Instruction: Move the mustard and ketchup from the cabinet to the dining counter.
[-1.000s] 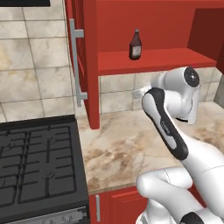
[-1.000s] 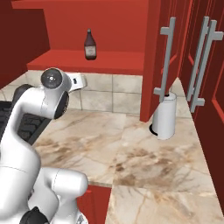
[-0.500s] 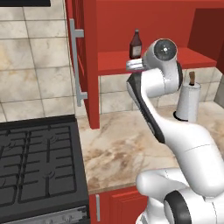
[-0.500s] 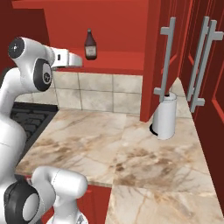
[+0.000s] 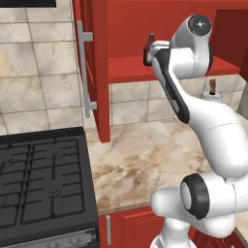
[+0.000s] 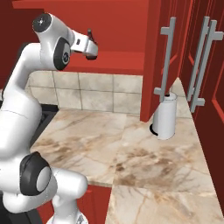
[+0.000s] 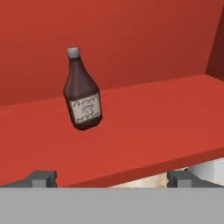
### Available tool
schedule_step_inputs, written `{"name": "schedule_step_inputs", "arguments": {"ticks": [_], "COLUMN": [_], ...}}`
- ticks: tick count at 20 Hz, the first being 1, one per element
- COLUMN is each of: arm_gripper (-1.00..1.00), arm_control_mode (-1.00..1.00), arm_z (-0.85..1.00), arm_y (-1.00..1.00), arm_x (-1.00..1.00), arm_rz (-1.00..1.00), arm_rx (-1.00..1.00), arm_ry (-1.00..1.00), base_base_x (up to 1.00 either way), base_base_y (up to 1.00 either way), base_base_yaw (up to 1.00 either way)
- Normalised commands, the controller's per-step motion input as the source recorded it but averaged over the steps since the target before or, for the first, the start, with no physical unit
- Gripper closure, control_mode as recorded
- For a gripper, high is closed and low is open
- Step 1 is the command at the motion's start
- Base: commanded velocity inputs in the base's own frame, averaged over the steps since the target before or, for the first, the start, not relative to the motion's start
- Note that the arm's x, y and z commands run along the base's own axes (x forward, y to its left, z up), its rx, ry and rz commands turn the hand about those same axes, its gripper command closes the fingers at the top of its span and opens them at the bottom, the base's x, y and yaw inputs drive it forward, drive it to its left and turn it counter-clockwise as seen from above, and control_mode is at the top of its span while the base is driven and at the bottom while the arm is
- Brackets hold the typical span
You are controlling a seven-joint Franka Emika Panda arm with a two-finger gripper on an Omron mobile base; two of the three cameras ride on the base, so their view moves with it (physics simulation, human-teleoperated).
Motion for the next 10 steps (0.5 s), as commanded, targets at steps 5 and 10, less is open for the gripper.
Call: {"name": "schedule_step_inputs", "arguments": {"ticks": [5, 10], "arm_gripper": [-1.0, -1.0], "arm_control_mode": [-1.0, -1.0], "arm_z": [0.02, 0.0], "arm_y": [-0.01, 0.0], "arm_x": [0.68, 0.59], "arm_rz": [0.02, 0.09], "arm_rx": [0.06, 0.0], "arm_ry": [0.01, 0.0], "base_base_x": [0.0, 0.0], "base_base_y": [0.0, 0.0], "base_base_yaw": [0.0, 0.0]}}
